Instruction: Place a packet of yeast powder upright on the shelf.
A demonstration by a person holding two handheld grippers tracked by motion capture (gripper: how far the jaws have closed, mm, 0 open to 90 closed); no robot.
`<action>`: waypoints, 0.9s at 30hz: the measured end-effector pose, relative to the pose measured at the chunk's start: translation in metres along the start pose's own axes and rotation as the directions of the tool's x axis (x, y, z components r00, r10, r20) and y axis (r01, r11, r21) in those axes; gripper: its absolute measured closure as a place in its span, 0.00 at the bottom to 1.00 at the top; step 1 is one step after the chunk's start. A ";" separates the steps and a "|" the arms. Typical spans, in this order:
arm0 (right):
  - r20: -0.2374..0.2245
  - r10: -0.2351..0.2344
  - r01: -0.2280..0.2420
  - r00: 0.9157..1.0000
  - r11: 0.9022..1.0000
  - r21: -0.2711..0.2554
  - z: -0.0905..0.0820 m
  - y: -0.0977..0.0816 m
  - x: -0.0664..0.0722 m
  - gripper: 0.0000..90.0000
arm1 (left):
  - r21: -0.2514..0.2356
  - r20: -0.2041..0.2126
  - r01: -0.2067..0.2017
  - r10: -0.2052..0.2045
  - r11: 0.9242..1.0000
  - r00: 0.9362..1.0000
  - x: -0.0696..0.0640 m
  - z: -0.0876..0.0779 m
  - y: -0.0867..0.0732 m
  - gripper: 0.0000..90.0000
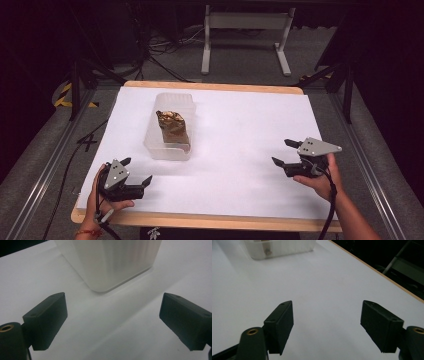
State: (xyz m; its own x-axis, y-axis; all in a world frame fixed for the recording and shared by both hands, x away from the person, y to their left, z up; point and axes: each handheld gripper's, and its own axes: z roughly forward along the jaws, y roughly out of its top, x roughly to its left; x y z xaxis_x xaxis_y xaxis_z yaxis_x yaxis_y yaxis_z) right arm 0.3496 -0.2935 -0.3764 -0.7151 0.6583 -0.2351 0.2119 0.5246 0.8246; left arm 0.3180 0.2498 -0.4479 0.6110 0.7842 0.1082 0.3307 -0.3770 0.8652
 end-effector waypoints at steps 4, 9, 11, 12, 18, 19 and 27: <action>0.016 0.001 -0.001 1.000 0.999 0.033 -0.006 -0.012 0.002 0.30 | -0.010 0.005 -0.001 0.001 1.000 1.000 -0.001 -0.001 0.001 0.10; 0.023 0.016 -0.018 1.000 0.999 0.051 -0.013 -0.024 0.002 0.29 | -0.015 0.005 0.000 0.000 1.000 1.000 -0.001 -0.001 0.002 0.09; 0.036 0.021 -0.023 0.999 0.998 0.062 -0.017 -0.030 0.002 0.28 | -0.014 0.005 -0.002 0.002 1.000 1.000 -0.001 -0.001 0.002 0.09; 0.042 0.021 -0.024 0.999 0.998 0.065 -0.018 -0.032 0.001 0.28 | -0.013 0.004 -0.004 0.004 1.000 1.000 -0.001 0.000 0.003 0.09; 0.098 0.059 -0.068 0.993 0.993 0.094 -0.025 -0.052 -0.001 0.22 | -0.020 0.003 0.005 -0.005 1.000 1.000 0.000 -0.001 0.003 0.09; 0.105 0.073 -0.083 0.992 0.993 0.089 -0.027 -0.055 -0.002 0.22 | -0.021 0.006 0.008 -0.008 1.000 1.000 0.000 -0.001 0.002 0.09; 0.228 0.121 -0.144 0.966 0.986 0.087 -0.037 -0.079 0.002 0.15 | -0.030 0.012 0.021 -0.020 0.999 1.000 0.003 0.000 0.002 0.09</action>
State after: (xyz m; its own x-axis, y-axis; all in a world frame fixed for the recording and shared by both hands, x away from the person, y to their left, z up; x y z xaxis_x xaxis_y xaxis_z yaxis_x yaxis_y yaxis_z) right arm 0.3072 -0.3536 -0.4233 -0.5130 0.8228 -0.2447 0.3696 0.4690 0.8021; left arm 0.3208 0.2515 -0.4458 0.6127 0.7858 0.0849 0.3214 -0.3459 0.8815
